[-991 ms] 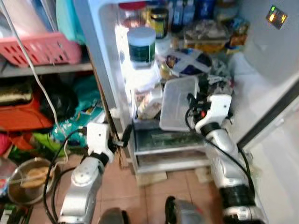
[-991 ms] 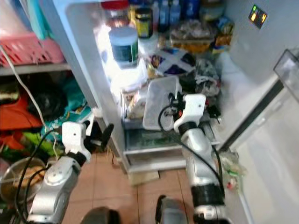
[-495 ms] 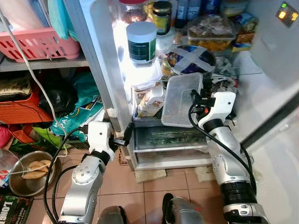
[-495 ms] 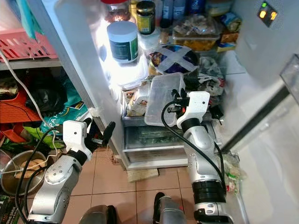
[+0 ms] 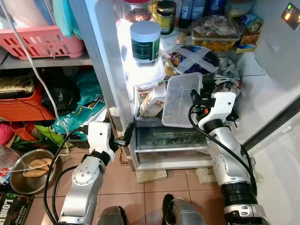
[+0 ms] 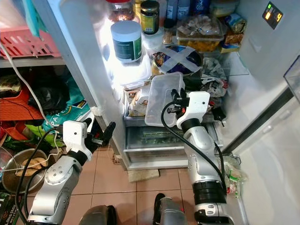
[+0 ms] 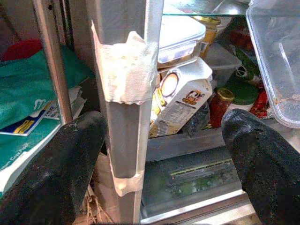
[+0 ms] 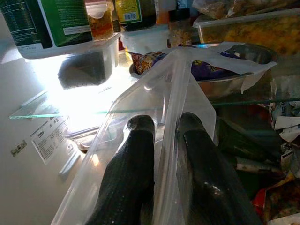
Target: Restocking fridge
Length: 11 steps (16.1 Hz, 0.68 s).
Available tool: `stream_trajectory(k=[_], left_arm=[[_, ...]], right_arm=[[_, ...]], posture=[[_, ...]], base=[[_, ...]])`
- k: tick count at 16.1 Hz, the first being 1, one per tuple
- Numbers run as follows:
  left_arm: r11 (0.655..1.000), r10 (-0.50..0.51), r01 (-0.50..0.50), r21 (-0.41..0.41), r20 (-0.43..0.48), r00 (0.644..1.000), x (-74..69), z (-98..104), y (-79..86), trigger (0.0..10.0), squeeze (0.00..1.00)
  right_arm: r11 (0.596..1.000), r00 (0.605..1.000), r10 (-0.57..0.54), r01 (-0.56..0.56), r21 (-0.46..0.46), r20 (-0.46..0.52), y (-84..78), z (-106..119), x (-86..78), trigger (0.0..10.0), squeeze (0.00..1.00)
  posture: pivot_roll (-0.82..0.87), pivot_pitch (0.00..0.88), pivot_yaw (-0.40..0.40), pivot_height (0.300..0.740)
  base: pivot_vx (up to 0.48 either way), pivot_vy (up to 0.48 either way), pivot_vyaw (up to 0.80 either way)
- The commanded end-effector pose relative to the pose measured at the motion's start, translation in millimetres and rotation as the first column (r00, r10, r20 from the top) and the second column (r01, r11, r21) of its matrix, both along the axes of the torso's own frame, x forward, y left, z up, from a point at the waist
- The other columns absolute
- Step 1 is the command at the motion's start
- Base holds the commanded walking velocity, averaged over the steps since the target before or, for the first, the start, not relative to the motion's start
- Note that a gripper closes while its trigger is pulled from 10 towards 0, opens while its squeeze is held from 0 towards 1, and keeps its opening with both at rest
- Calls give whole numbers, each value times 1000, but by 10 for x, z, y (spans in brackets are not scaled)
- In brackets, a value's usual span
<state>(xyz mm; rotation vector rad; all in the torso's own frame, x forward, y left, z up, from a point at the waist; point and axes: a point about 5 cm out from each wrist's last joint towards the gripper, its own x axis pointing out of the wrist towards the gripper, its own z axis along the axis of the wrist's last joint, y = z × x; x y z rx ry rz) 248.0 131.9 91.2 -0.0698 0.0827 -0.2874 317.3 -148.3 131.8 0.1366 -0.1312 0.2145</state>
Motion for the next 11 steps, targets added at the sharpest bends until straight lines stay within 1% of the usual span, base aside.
stream_trajectory(k=[1,2,4,5,7,9,11], left_arm=[[998,-10,5,64,69,998,-152,161,78,10000,0],[996,-12,3,87,95,995,-212,228,97,10000,0],[996,-16,8,87,94,995,-191,212,64,10000,0],[996,-16,9,87,89,996,-197,195,57,10000,0],[996,-16,10,92,70,997,-239,161,58,10000,0],[995,-13,8,102,51,999,-289,132,89,10000,0],[994,-14,9,105,48,999,-294,127,104,10000,0]], right_arm=[[999,999,38,-38,29,-18,-106,19,40,10000,0],[997,998,63,-62,43,-29,-151,10,28,10000,0],[996,995,91,-90,28,-47,-83,-61,-48,10000,0],[994,993,105,-104,20,-51,-55,-84,-84,10000,0],[993,991,120,-118,31,-62,-48,-113,-140,10000,0],[991,989,131,-128,49,-67,-145,-113,-234,10000,0],[992,996,73,-67,109,-55,-297,-49,-244,10000,0]], posture=[[153,205,58,740],[151,202,56,740],[141,188,49,740],[138,184,48,740],[131,181,45,740],[123,183,51,740],[115,188,60,740]], base=[[0,0,0],[0,0,0],[0,0,0],[0,0,0],[0,0,0],[0,0,0],[0,0,0]])
